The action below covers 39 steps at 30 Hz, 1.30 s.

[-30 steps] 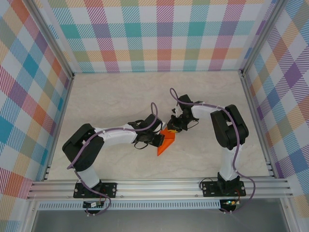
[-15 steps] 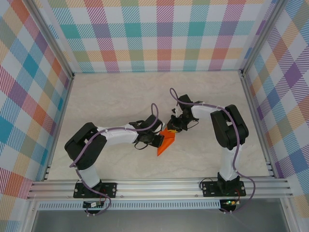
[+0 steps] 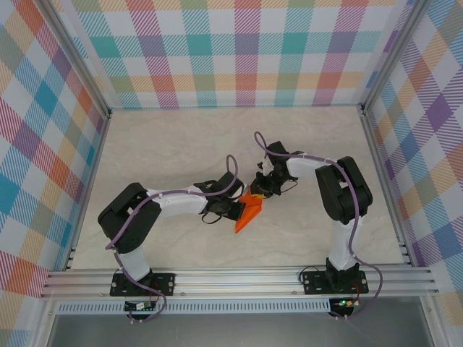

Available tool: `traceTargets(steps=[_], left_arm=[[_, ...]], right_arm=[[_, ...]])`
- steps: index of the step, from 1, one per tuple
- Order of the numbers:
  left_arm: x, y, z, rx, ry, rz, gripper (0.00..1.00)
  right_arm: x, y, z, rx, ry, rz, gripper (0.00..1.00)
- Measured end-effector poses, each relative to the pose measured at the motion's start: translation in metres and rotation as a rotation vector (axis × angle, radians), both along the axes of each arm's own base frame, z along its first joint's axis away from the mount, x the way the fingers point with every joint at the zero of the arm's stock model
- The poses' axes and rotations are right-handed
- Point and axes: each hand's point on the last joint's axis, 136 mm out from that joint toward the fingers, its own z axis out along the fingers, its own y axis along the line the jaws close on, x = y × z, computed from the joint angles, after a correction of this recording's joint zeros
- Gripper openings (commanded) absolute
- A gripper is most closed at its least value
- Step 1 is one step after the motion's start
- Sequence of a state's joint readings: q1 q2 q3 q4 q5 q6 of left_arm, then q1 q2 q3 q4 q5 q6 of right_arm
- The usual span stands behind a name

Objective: Fold a paper plane with a square sheet of paper (pick it up from the middle)
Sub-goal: Third fold the triangle at the center of the table.

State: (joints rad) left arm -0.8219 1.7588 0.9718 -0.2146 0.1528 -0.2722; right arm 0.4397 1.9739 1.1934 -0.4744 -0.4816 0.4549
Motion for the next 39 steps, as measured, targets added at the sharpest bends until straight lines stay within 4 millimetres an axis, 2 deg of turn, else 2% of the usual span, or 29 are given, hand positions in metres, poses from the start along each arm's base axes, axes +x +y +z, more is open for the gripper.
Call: traceTargets(steps=[7,13,16,19,22,25,29,32,36,39], left_arm=[[0.000,-0.001,-0.005,-0.001,0.013,0.004,0.00],[0.000,-0.002,-0.005,-0.010,0.016,0.013,0.00],[0.001,-0.002,-0.005,-0.015,0.014,0.017,0.00],[0.001,-0.003,-0.006,-0.019,0.013,0.019,0.00],[0.001,-0.003,-0.006,-0.021,0.011,0.020,0.00],[0.001,-0.003,-0.005,-0.024,0.011,0.018,0.00],[0.002,-0.004,-0.005,-0.031,0.007,0.018,0.00],[0.002,-0.005,-0.005,-0.033,0.005,0.017,0.00],[0.001,-0.005,-0.005,-0.036,0.007,0.016,0.00],[0.001,-0.005,-0.005,-0.036,0.008,0.016,0.00]], right_arm=[[0.000,0.000,0.000,-0.001,-0.003,-0.001,0.18],[0.001,-0.005,0.007,-0.031,-0.021,-0.016,0.24],[0.004,-0.013,0.019,-0.050,-0.057,-0.050,0.25],[0.002,-0.023,0.040,-0.049,-0.107,-0.095,0.21],[-0.007,-0.031,0.057,-0.015,-0.148,-0.146,0.15],[-0.027,-0.034,0.055,0.041,-0.128,-0.183,0.12],[-0.061,-0.025,0.033,0.110,-0.030,-0.204,0.11],[-0.079,-0.009,0.029,0.143,0.010,-0.183,0.11],[-0.083,0.014,0.038,0.196,-0.005,-0.155,0.11],[-0.084,0.022,0.038,0.212,-0.004,-0.152,0.11]])
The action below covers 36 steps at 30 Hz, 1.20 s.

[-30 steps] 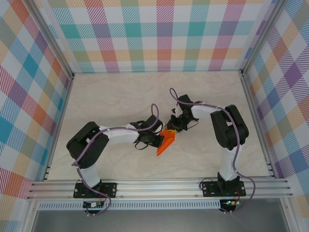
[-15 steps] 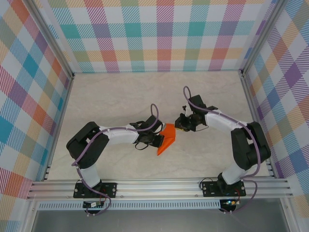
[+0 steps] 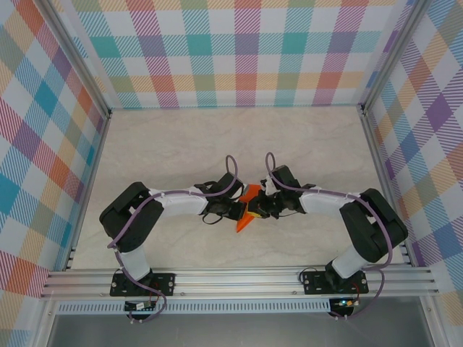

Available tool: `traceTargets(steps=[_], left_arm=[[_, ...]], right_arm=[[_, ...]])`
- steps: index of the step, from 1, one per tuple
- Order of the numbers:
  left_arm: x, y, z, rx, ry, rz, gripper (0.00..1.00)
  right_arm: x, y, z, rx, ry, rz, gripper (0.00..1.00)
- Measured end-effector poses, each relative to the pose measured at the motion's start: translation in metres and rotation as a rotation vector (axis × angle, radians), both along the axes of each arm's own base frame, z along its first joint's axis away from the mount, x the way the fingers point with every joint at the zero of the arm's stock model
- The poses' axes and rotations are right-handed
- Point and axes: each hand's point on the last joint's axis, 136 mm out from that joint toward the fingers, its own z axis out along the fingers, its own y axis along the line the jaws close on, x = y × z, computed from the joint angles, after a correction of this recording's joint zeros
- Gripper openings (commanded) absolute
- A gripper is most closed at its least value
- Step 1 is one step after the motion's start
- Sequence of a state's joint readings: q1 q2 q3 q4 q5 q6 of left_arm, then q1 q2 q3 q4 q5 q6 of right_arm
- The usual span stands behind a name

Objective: Fold a paper plane with a square sheet of paper (pick it up from the middle)
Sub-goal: Third fold the triangle at the center of the table.

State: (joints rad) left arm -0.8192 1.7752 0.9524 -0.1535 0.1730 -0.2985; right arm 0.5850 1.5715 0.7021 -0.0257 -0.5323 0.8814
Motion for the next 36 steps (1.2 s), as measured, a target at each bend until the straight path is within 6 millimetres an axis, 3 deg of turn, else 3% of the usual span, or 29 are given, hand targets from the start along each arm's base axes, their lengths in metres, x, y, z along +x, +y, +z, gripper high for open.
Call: traceTargets(steps=[10,22,30,36], left_arm=[[0.000,0.000,0.000,-0.001,0.001,-0.001,0.00],[-0.001,-0.001,0.000,-0.003,0.003,-0.004,0.00],[-0.001,-0.001,0.000,-0.005,0.007,-0.006,0.00],[-0.001,-0.001,0.000,-0.006,0.007,-0.006,0.00]], right_arm=[[-0.004,0.001,-0.022,-0.032,0.061,-0.007,0.11],[-0.011,-0.012,-0.039,-0.105,0.084,-0.026,0.11],[-0.011,-0.013,-0.037,-0.113,0.070,-0.022,0.13],[-0.003,-0.012,-0.022,-0.108,0.033,-0.028,0.13]])
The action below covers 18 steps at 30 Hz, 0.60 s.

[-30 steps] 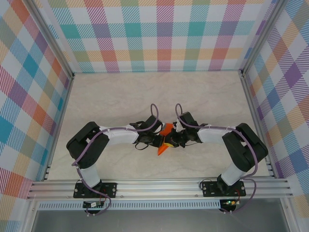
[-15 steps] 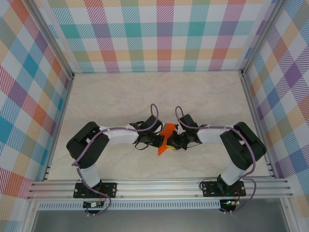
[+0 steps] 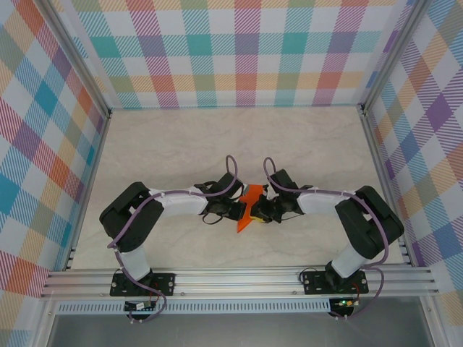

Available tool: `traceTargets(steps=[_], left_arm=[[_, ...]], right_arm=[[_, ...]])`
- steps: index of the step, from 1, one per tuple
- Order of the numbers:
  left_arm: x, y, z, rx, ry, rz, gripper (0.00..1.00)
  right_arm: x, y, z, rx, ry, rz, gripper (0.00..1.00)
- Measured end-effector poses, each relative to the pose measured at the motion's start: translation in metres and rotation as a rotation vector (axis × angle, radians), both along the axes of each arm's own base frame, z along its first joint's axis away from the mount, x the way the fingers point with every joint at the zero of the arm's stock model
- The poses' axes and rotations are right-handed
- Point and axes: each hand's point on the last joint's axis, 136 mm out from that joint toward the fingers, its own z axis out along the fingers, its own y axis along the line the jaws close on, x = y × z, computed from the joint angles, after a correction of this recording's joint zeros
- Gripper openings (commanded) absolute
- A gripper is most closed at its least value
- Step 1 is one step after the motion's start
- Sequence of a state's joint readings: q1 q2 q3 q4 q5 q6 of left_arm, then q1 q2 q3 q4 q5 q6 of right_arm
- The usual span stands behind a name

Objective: Fold a paper plane with a square sheet of paper (pick it up from the middle)
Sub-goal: Third fold the triangle at the center of the table.

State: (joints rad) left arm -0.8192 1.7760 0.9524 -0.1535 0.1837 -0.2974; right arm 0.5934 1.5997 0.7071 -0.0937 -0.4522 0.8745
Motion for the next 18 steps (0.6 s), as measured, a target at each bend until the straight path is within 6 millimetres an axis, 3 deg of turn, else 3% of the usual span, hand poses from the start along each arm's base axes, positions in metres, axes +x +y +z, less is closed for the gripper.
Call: traceTargets(steps=[5,12,18], left_arm=[[0.000,0.000,0.000,-0.001,0.001,-0.001,0.00],[0.000,0.000,0.000,-0.003,0.002,-0.004,0.00],[0.000,0.000,0.000,-0.004,0.003,-0.008,0.00]], right_arm=[[0.019,0.005,0.012,0.019,-0.040,-0.009,0.12],[0.018,-0.006,-0.018,-0.042,0.009,-0.026,0.09],[0.021,-0.008,-0.017,-0.021,0.007,-0.034,0.10]])
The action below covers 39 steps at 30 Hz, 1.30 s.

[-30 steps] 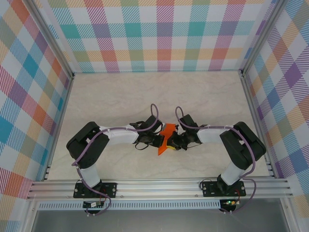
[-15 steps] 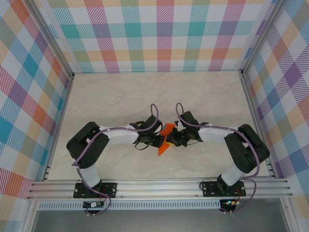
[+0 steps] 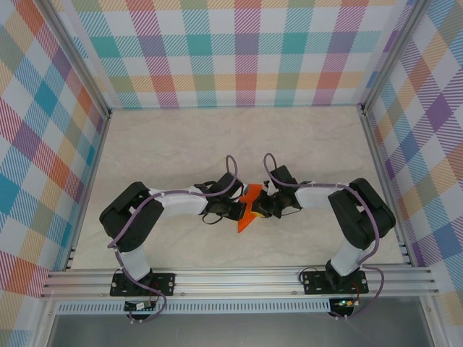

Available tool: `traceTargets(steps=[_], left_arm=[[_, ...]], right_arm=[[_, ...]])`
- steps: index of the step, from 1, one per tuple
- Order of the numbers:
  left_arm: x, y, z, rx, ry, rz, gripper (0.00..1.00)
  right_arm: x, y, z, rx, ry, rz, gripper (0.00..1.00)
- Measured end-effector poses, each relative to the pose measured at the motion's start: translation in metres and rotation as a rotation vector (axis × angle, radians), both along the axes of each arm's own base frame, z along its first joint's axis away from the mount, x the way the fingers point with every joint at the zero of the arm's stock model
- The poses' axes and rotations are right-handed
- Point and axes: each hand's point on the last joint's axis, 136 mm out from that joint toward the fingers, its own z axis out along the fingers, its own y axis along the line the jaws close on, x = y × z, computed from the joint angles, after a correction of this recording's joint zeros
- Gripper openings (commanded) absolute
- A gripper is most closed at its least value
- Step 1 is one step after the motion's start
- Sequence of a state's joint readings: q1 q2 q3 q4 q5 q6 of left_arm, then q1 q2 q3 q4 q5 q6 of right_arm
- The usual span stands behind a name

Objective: Fold a paper plane with a square sheet of paper (pick it up from the middle)
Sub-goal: Third fold the triangle at the center of the table.

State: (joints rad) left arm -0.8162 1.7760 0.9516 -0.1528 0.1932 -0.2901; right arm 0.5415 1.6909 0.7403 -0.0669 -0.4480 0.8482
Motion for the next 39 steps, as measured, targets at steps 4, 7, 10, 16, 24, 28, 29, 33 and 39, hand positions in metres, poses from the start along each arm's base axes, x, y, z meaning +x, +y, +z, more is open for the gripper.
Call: traceTargets(steps=[4,7,10,16,24,28,29,33,39], left_arm=[[0.000,0.000,0.000,0.000,0.000,0.000,0.00],[0.000,0.000,0.000,0.000,0.001,0.000,0.00],[0.000,0.000,0.000,0.000,0.001,0.000,0.00],[0.000,0.000,0.000,0.000,0.001,-0.001,0.00],[0.000,0.000,0.000,0.000,-0.001,-0.004,0.00],[-0.001,0.000,0.000,-0.002,0.001,-0.005,0.00],[0.000,0.000,0.000,-0.001,0.002,-0.005,0.00],[0.000,0.000,0.000,-0.002,0.001,-0.005,0.00],[-0.001,0.000,-0.001,-0.004,-0.001,-0.005,0.00]], right_arm=[[0.005,-0.008,0.008,0.007,-0.017,-0.024,0.12],[0.013,-0.012,0.015,0.020,-0.042,-0.040,0.12],[0.016,-0.017,0.013,0.014,-0.041,-0.049,0.12],[0.014,-0.020,-0.001,-0.011,-0.004,-0.052,0.10],[0.015,-0.023,-0.001,-0.042,-0.012,-0.044,0.12],[0.017,-0.028,0.000,-0.047,-0.008,-0.055,0.11],[0.018,-0.029,0.001,-0.048,-0.007,-0.059,0.11],[0.021,-0.031,-0.001,-0.053,-0.004,-0.070,0.11],[0.021,-0.033,-0.001,-0.067,0.007,-0.073,0.09]])
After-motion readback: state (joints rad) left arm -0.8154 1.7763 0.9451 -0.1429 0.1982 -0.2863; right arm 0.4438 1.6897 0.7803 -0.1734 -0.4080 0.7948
